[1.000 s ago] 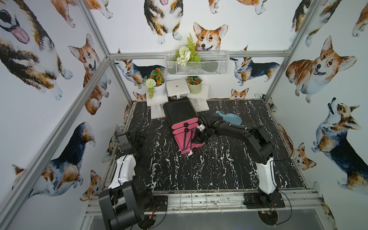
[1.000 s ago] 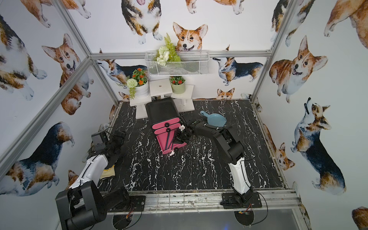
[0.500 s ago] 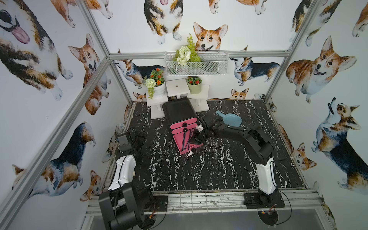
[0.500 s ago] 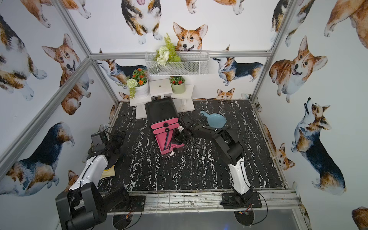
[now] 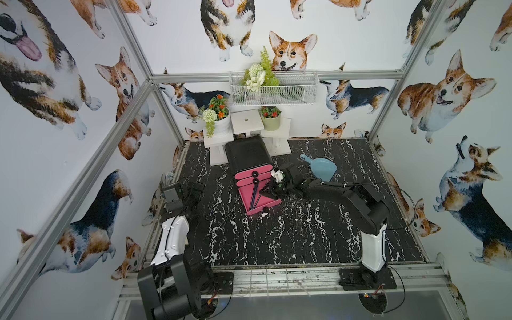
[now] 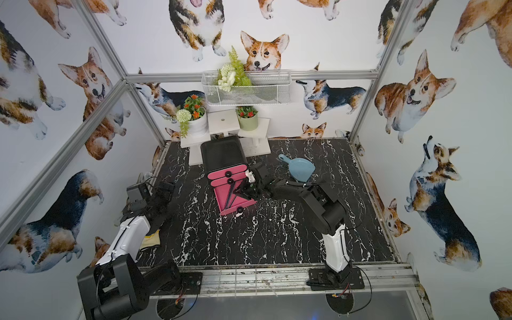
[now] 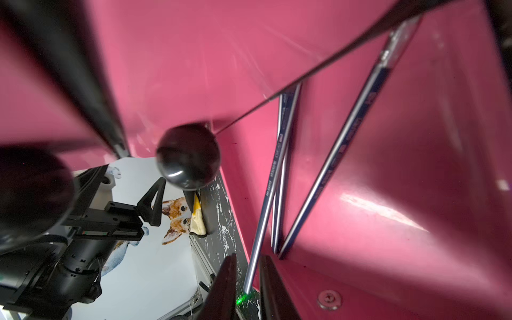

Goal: Please place the pencils in the drawer according to their color
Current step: Place the pencil in the drawer, then close the drawer in the storage box.

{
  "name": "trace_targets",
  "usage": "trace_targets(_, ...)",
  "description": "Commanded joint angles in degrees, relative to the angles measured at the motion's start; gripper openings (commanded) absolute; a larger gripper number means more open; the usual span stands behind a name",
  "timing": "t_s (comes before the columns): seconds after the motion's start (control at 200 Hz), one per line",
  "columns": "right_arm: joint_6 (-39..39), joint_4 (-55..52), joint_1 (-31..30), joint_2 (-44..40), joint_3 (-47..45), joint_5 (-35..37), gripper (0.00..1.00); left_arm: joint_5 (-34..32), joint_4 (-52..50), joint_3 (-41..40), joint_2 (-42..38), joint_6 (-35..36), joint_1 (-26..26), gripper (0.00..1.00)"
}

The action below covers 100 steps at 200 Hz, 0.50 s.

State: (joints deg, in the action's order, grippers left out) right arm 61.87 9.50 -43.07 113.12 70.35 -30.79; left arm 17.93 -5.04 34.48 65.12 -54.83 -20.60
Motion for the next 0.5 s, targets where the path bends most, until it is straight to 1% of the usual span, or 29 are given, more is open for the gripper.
trace_targets(0.0, -0.33, 8.22, -0.17, -2.79, -2.45, 3.54, 0.22, -0.20, -0.85, 0.11, -0.52, 0.65, 0.03, 1.00)
trace_targets(0.11, -4.41, 5.23, -0.88, -5.58, -3.44, 5.37, 0.21, -0.03, -0.94, 0.32, -0.61, 0.56, 0.03, 1.00)
trace_targets(0.2, -11.16, -0.71, -2.77, -7.98, -2.73, 8.37, 0.21, -0.03, -1.03, 0.33, -0.87, 0.40, -0.01, 1.00)
trace_targets(0.365, -25.67, -17.66, -9.37, -11.88, 0.89, 20.15, 0.20, -0.34, -1.64, 0.63, -1.57, 0.45, 0.03, 1.00)
trace_targets(0.425, -28.32, -22.10, -11.19, -12.85, 1.20, 24.91, 0.20, -0.35, -1.82, 0.76, -1.66, 0.43, 0.03, 1.00)
trace_targets(0.495, -30.35, -25.53, -12.35, -13.57, 0.49, 28.01, 0.20, -0.32, -1.83, 0.81, -1.58, 0.41, 0.03, 1.00)
